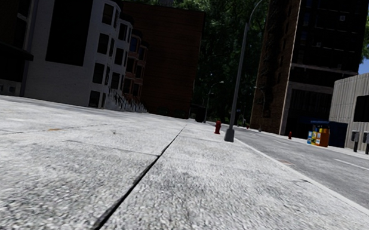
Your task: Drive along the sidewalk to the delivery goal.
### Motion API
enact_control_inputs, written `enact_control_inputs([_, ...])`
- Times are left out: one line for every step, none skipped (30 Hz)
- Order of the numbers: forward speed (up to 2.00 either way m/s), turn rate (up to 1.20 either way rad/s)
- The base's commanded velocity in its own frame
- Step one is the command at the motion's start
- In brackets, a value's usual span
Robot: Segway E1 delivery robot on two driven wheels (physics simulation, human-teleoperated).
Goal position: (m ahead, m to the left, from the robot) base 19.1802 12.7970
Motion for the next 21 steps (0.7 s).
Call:
enact_control_inputs([2.0,0.37])
enact_control_inputs([2.0,0.37])
enact_control_inputs([2.0,0.37])
enact_control_inputs([2.0,0.38])
enact_control_inputs([2.0,0.38])
enact_control_inputs([2.0,0.38])
enact_control_inputs([2.0,0.38])
enact_control_inputs([2.0,0.38])
enact_control_inputs([2.0,0.38])
enact_control_inputs([2.0,0.38])
enact_control_inputs([2.0,0.38])
enact_control_inputs([2.0,0.38])
enact_control_inputs([2.0,0.38])
enact_control_inputs([2.0,0.38])
enact_control_inputs([2.0,0.38])
enact_control_inputs([2.0,0.38])
enact_control_inputs([2.0,0.38])
enact_control_inputs([2.0,0.38])
enact_control_inputs([2.0,0.38])
enact_control_inputs([2.0,0.38])
enact_control_inputs([2.0,0.38])
